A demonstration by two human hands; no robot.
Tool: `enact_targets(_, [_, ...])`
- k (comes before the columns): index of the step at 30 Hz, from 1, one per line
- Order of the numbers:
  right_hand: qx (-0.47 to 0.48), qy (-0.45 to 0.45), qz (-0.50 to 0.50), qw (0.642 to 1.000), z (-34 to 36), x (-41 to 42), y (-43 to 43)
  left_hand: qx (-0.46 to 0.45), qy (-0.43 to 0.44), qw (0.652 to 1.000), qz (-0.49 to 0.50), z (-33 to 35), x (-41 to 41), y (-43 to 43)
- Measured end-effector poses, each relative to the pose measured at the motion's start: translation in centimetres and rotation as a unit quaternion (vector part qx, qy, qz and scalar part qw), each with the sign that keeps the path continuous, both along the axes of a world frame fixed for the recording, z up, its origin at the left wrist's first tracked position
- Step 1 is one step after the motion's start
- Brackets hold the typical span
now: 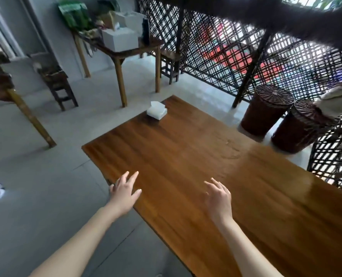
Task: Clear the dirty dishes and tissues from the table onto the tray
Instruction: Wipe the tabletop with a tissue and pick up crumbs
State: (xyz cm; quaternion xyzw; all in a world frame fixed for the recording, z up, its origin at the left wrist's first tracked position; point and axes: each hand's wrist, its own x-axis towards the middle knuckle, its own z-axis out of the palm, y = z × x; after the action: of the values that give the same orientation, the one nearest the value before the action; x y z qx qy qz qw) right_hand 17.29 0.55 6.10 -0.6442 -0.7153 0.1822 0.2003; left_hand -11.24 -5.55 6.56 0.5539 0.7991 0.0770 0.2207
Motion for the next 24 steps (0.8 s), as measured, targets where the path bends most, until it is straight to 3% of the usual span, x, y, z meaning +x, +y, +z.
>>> enact_targets(9, [0.016, -0.018, -0.041, 0.999, 1.3, -1.7, 10.4, 0.012, 0.021, 1.0, -0.017, 0.1, -5.5, 9.8])
enact_targets(24, [-0.021, -0.015, -0.095, 0.995, -0.6, -20.9, 30.4, -0.002, 0.011, 0.994, -0.107, -3.1, -20.0, 35.8])
